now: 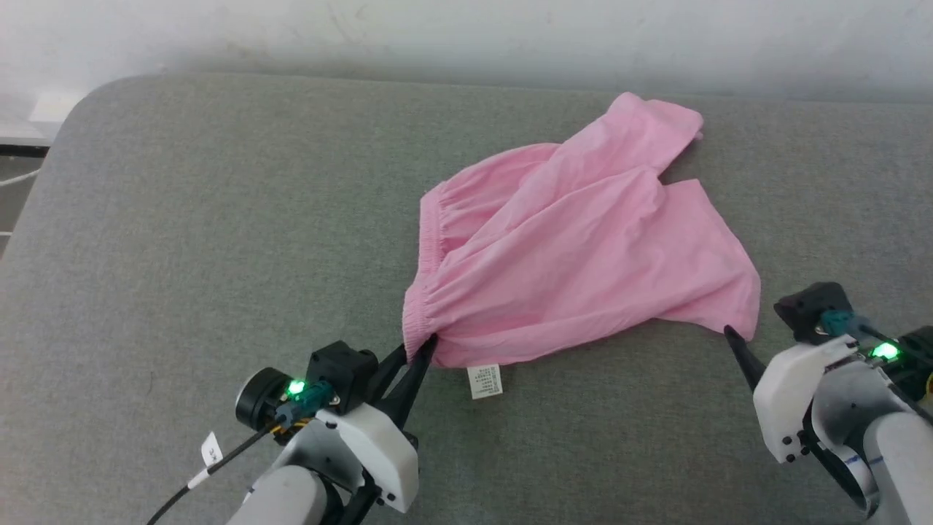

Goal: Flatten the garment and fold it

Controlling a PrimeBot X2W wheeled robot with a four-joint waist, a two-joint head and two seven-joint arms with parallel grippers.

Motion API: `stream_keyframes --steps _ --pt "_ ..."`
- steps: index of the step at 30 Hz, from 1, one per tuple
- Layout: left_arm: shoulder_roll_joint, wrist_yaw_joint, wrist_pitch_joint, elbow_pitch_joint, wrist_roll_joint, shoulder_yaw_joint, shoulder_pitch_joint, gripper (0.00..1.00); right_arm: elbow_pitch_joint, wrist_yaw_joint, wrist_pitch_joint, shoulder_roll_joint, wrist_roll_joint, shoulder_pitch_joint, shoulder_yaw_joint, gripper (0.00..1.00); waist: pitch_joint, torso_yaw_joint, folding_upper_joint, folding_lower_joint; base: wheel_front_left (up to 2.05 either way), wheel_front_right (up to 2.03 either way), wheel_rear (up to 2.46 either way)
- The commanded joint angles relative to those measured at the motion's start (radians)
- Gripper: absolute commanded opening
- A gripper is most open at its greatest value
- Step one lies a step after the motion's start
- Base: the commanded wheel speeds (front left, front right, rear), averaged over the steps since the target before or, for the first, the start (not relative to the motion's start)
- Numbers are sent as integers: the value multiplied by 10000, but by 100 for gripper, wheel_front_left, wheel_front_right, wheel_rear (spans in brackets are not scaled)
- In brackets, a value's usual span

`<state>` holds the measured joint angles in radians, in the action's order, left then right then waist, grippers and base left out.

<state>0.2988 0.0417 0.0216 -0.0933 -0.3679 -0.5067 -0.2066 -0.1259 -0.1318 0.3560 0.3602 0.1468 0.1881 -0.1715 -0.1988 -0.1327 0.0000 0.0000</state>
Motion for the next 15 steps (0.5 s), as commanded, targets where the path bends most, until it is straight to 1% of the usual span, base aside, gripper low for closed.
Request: stream_keyframes --steps 1,4,7,14,15 --pt "-45 -43 -94 39 67 -28 -17 0 -165 11 153 112 5 217 -152 100 -47 -94 0 0 0 0 0" --pt "-84 -16 -137 9 77 -99 -89 0 -573 11 485 389 126 620 -549 100 -131 -203 0 0 0 0 0" --pt "-112 11 -160 -21 84 -162 -176 0 -952 11 509 616 115 970 -862 100 -229 -305 0 0 0 0 0" --pt "-131 34 -171 -76 96 -288 -285 0 -1805 11 421 818 293 1353 -1470 100 -397 -459 0 0 0 0 0" --pt "-124 40 -168 -92 93 -304 -290 0 -1900 11 435 847 330 1363 -1577 81 -397 -473 0 0 0 0 0"
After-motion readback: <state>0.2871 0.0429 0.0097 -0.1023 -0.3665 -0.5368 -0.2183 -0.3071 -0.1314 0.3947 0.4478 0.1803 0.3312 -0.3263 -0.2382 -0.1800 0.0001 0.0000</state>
